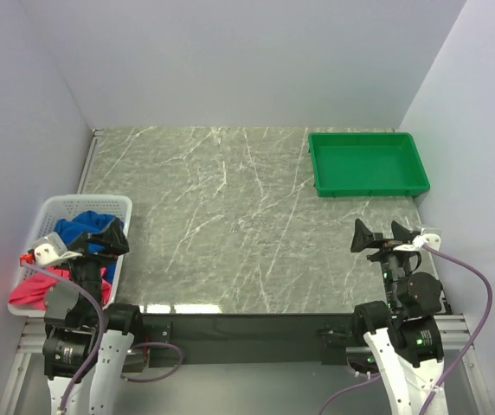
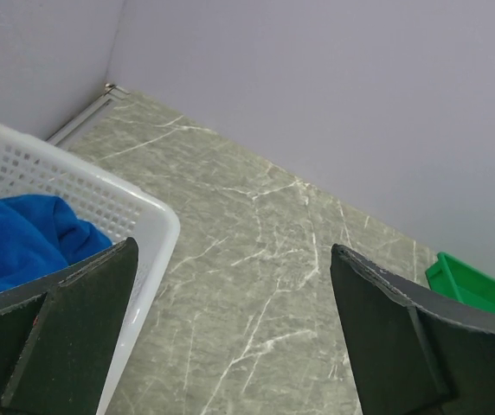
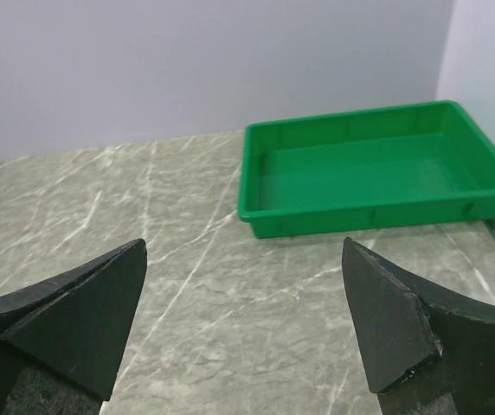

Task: Fold and stack the towels
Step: Grab crumpled towel

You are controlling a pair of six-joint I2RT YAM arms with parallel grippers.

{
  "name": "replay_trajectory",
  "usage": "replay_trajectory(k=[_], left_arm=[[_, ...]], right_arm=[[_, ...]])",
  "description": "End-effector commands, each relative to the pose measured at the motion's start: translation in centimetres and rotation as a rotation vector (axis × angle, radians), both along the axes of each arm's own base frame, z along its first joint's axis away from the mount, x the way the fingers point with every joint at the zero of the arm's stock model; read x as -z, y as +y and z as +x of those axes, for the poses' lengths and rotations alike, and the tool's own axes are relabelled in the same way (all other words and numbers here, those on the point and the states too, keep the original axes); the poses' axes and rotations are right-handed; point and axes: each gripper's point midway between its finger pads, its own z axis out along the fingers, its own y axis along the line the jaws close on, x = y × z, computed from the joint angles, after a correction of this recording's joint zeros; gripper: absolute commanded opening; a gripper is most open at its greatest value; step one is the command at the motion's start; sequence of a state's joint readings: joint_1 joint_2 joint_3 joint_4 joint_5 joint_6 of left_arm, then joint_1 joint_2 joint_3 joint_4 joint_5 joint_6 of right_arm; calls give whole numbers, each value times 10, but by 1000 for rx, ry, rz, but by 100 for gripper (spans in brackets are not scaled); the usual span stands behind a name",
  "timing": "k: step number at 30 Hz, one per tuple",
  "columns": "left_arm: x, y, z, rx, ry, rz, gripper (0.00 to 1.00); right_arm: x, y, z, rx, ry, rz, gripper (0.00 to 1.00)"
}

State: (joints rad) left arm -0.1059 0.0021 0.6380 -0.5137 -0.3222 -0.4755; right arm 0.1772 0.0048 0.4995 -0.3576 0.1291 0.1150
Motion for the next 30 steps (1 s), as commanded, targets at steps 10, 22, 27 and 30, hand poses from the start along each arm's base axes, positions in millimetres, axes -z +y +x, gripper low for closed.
replay_trajectory(k=[10, 22, 27, 30], left_arm=[[45, 37, 29, -342, 367, -254, 99], [103, 73, 85, -615, 721, -238, 99], [126, 115, 90, -749, 804, -234, 99], [144, 133, 96, -776, 858, -260, 99]], right_arm=[[-48, -24, -58, 58, -302, 140, 100], [-45, -9, -56, -49, -282, 155, 100], [-44, -4, -56, -90, -270, 160, 100], [-43, -3, -57, -100, -266, 162, 100]])
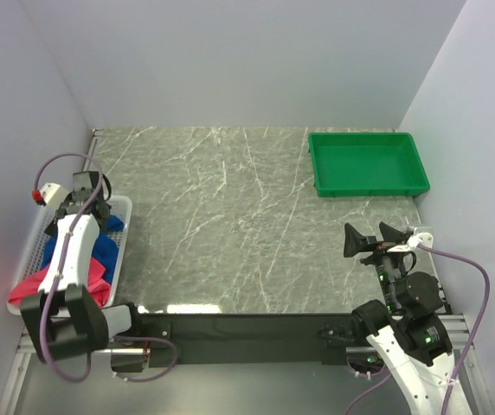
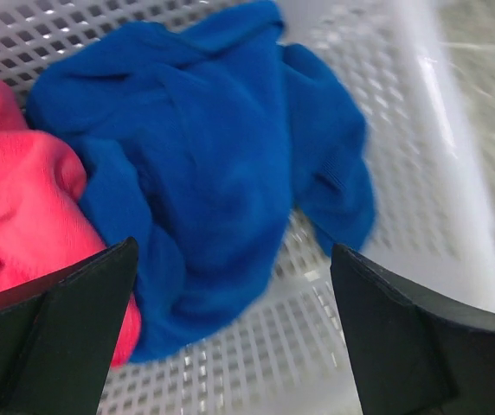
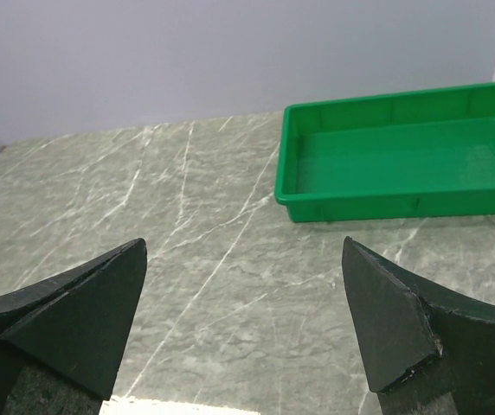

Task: Fold and stack the towels
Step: Grab crumpled towel

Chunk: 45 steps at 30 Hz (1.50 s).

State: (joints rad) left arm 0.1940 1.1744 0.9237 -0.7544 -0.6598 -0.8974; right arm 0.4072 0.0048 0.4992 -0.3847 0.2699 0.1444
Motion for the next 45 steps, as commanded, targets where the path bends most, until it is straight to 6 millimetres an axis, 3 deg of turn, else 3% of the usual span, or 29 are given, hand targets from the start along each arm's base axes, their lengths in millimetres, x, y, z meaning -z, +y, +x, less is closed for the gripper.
replay_trajectory(k=[1, 8, 11, 17, 25, 28, 29, 31, 32, 33, 35, 38, 42, 45], left_arm=[[-4, 23, 17, -33, -16, 3, 99], [15, 32, 17, -65, 19, -19, 99], [31, 35, 10, -72, 51, -51, 99], [49, 30, 1, -65, 64, -85, 88], [63, 26, -20, -103, 109, -88, 92], [67, 27, -18, -87, 128, -93, 72], [67, 26, -17, -79, 132, -95, 46], [67, 25, -13, -63, 130, -107, 23], [65, 24, -11, -52, 127, -107, 4], [56, 25, -8, -47, 104, -98, 1], [42, 27, -3, -30, 77, -80, 1], [0, 33, 5, -9, 9, -14, 1], [-73, 39, 13, 9, -113, 72, 1], [-98, 39, 15, 37, -174, 123, 1]], right_arm=[[-50, -23, -54, -11, -292, 141, 100], [-48, -17, -53, -43, -283, 129, 100], [-48, -16, -52, -49, -283, 124, 100], [-46, -15, -51, -52, -275, 113, 100], [-45, -12, -50, -63, -267, 102, 100], [-44, -11, -50, -66, -263, 97, 100], [-45, -11, -50, -66, -264, 98, 100], [-44, -11, -50, -66, -263, 97, 100], [-44, -11, -50, -67, -262, 96, 100], [-44, -11, -50, -66, -262, 96, 100], [-44, -11, -50, -68, -261, 94, 100], [-43, -9, -48, -74, -252, 88, 100], [-42, -7, -46, -79, -243, 81, 100], [-42, -7, -45, -77, -235, 79, 100]])
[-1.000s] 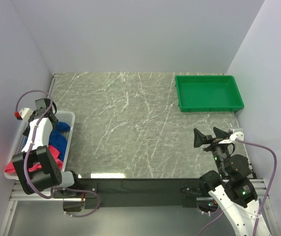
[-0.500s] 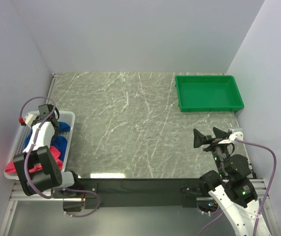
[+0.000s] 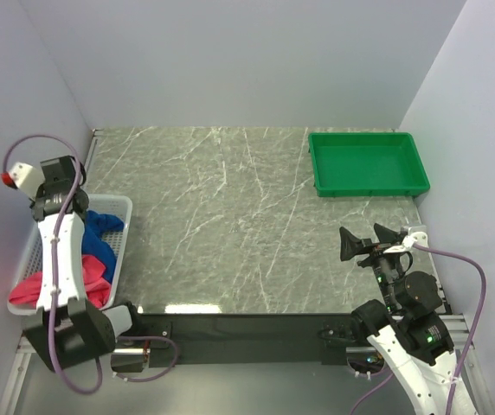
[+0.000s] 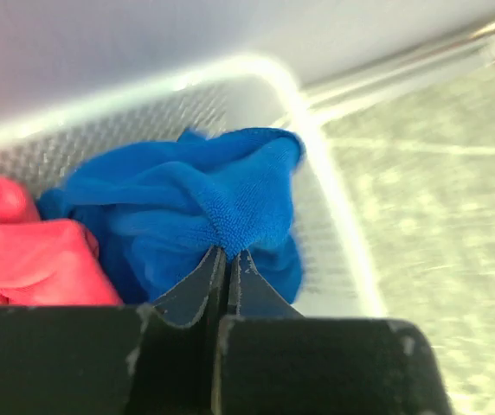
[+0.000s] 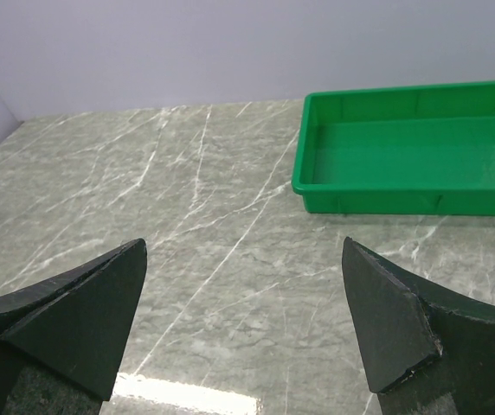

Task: Fold and stack the towels
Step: Grab crumpled towel, then move the towel to the center of the board

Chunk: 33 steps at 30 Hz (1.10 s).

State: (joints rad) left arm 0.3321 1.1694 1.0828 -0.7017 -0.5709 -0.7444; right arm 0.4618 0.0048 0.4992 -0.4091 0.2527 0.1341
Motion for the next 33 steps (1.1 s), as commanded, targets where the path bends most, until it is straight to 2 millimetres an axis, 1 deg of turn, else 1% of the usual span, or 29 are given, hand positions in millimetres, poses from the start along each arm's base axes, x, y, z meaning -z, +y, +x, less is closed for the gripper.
replay_trajectory(k=[1, 2, 4, 5, 6, 8, 9, 10, 11, 12, 13, 14, 15, 16, 17, 18, 19, 20, 21, 23, 24, 25, 26, 28, 29, 30, 31, 32, 33], left_arm=[[-41, 5, -2, 24, -66, 97, 1], [-40, 6, -3, 29, -48, 104, 1], [-48, 5, -1, 40, -26, 99, 1], [-55, 1, 4, 63, -41, 102, 1], [-76, -3, 10, 83, -90, 120, 1], [-106, -19, 22, 152, -155, 142, 1], [-140, -24, 29, 170, -226, 161, 1], [-154, -31, 34, 196, -252, 161, 1], [-170, -45, 41, 243, -280, 161, 1], [-200, -54, 49, 276, -335, 170, 1], [-214, -65, 56, 316, -366, 167, 1], [-228, -84, 64, 387, -397, 163, 1], [-253, -95, 74, 421, -453, 166, 1], [-265, -103, 79, 448, -482, 163, 1], [-277, -132, 87, 550, -520, 133, 1], [-299, -146, 95, 594, -580, 124, 1], [-310, -160, 100, 633, -620, 105, 0], [-319, -187, 103, 720, -657, 76, 1], [-335, -200, 105, 758, -704, 67, 1], [-355, -230, 105, 839, -784, 31, 1], [-366, -244, 101, 894, -830, 11, 1], [-373, -254, 99, 921, -865, -17, 1], [-387, -268, 94, 968, -929, -35, 1], [-390, -290, 81, 1050, -969, -86, 1], [-398, -295, 75, 1064, -1012, -92, 1], [-386, -301, 68, 1095, -1000, -114, 1], [-382, -304, 63, 1105, -1007, -139, 1], [-357, -313, 68, 1124, -967, -170, 1], [-359, -311, 52, 1138, -990, -183, 1]], right_arm=[[-47, -19, -41, -9, -248, 107, 100], [-47, -20, -41, -6, -246, 108, 100], [-48, -19, -42, -10, -239, 109, 100], [-48, -18, -42, -16, -233, 106, 100], [-48, -16, -42, -25, -231, 104, 100], [-47, -15, -39, -25, -222, 99, 100], [-49, -15, -39, -23, -222, 103, 100], [-48, -13, -37, -27, -210, 103, 100], [-48, -12, -36, -31, -206, 103, 100], [-52, -12, -36, -32, -210, 103, 100], [-51, -13, -33, -20, -196, 99, 100], [-52, -15, -32, -5, -187, 102, 100], [-60, -19, -34, 12, -188, 132, 100], [-61, -23, -31, 45, -172, 141, 100], [-64, -24, -30, 51, -173, 145, 100], [-75, -25, -32, 48, -193, 146, 100], [-76, -22, -28, 42, -178, 128, 100], [-81, -20, -29, 30, -183, 123, 100], [-88, -20, -28, 29, -181, 119, 100], [-91, -16, -21, 27, -150, 101, 100], [-96, -15, -22, 20, -150, 96, 100], [-95, -11, -18, 9, -130, 84, 100], [-96, -7, -17, -6, -123, 78, 100], [-98, 3, -16, -55, -110, 65, 100], [-99, 6, -17, -70, -108, 65, 100], [-100, 12, -18, -104, -108, 65, 100], [-98, 15, -17, -118, -99, 63, 100], [-98, 18, -18, -136, -95, 66, 100], [-98, 22, -19, -153, -93, 73, 100]])
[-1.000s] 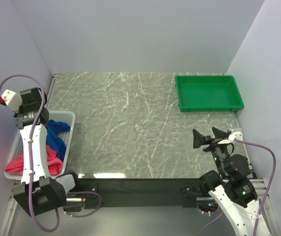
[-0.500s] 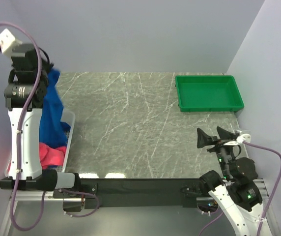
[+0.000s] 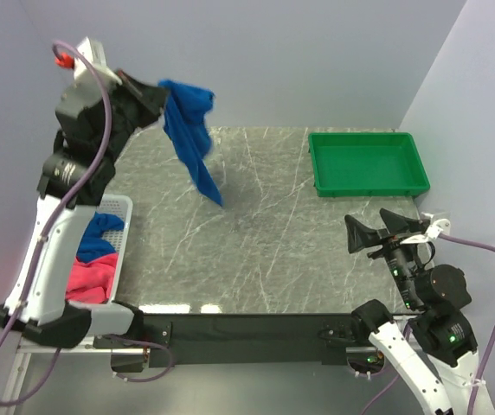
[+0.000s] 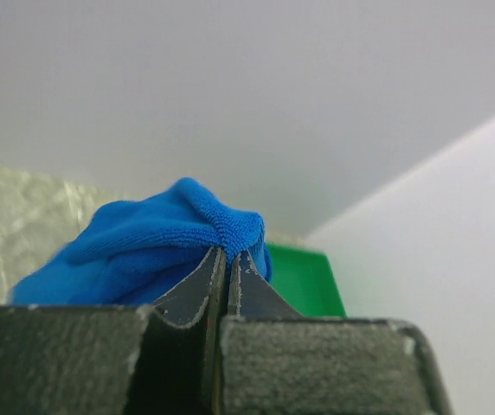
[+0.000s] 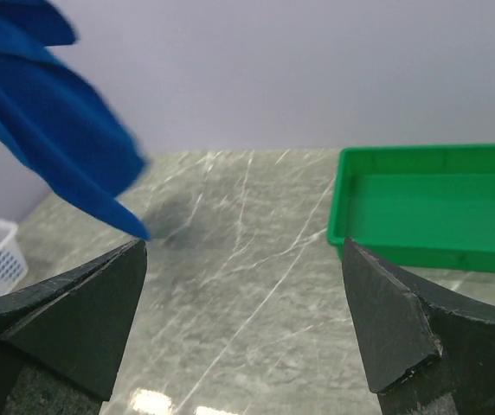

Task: Fold and stack the towels
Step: Move the towel to the center of the board

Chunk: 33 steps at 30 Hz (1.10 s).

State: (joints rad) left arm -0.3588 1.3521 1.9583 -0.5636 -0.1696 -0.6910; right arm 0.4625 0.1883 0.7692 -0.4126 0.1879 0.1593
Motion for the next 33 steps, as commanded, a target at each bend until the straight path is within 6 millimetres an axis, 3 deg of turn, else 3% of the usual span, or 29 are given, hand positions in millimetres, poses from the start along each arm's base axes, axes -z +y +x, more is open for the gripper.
replay_trajectory(k=[1, 2, 4, 5, 7, 8, 10, 11, 13, 14, 15, 17, 18, 19, 20, 21, 22, 23, 24, 26, 27, 29, 30, 32, 33], left_arm=[[-17, -16, -43, 143, -104, -91, 1], [14, -21, -39, 150, -42, -70, 1], [41, -20, -53, 171, 1, -59, 1], [85, -21, -55, 178, 81, -38, 1], [137, -24, -60, 197, 185, -14, 1], [184, -20, -64, 181, 276, 18, 1], [234, -4, -67, 98, 382, 61, 4], [271, 20, -66, -30, 446, 110, 7], [304, 44, -68, -149, 542, 174, 14], [314, 51, -62, -190, 573, 213, 14], [316, 54, -58, -202, 588, 229, 14], [308, 54, -38, -209, 586, 261, 12], [303, 56, -30, -227, 580, 273, 11], [296, 60, -22, -238, 574, 292, 10], [279, 57, -4, -246, 554, 293, 9], [270, 61, 6, -269, 540, 303, 9], [258, 65, 15, -282, 520, 317, 8], [234, 62, 33, -289, 466, 308, 8], [220, 61, 44, -292, 427, 310, 8], [198, 62, 69, -306, 357, 360, 8], [189, 63, 81, -318, 327, 367, 9], [190, 69, 110, -347, 330, 395, 12], [194, 70, 121, -347, 338, 406, 15], [216, 69, 148, -332, 383, 431, 35], [224, 66, 154, -317, 400, 436, 42]], right_arm=[[-12, 20, -8, -118, -16, 15, 100], [-12, 23, -8, -135, -12, 22, 100], [-9, 35, -9, -191, 11, 37, 100], [-6, 38, -7, -202, 22, 46, 100], [0, 56, -7, -293, 59, 49, 100], [3, 61, -5, -311, 76, 56, 100], [14, 75, 4, -347, 156, 76, 100], [17, 85, 5, -390, 191, 86, 100], [39, 103, 22, -426, 317, 72, 100], [40, 112, 25, -456, 365, 82, 100], [60, 123, 39, -463, 465, 69, 100], [70, 138, 49, -481, 544, 60, 100], [93, 145, 64, -453, 621, 28, 100], [100, 156, 66, -463, 645, -3, 100], [99, 162, 75, -450, 637, -39, 100], [119, 167, 89, -412, 683, -88, 100], [125, 174, 93, -414, 694, -117, 100], [121, 183, 100, -434, 674, -140, 100], [140, 191, 109, -433, 717, -169, 100], [147, 200, 121, -438, 714, -197, 97], [159, 204, 131, -438, 722, -228, 96], [163, 209, 143, -437, 703, -269, 95], [177, 212, 149, -437, 728, -297, 95], [179, 220, 156, -467, 716, -335, 93], [191, 223, 160, -471, 736, -355, 93]])
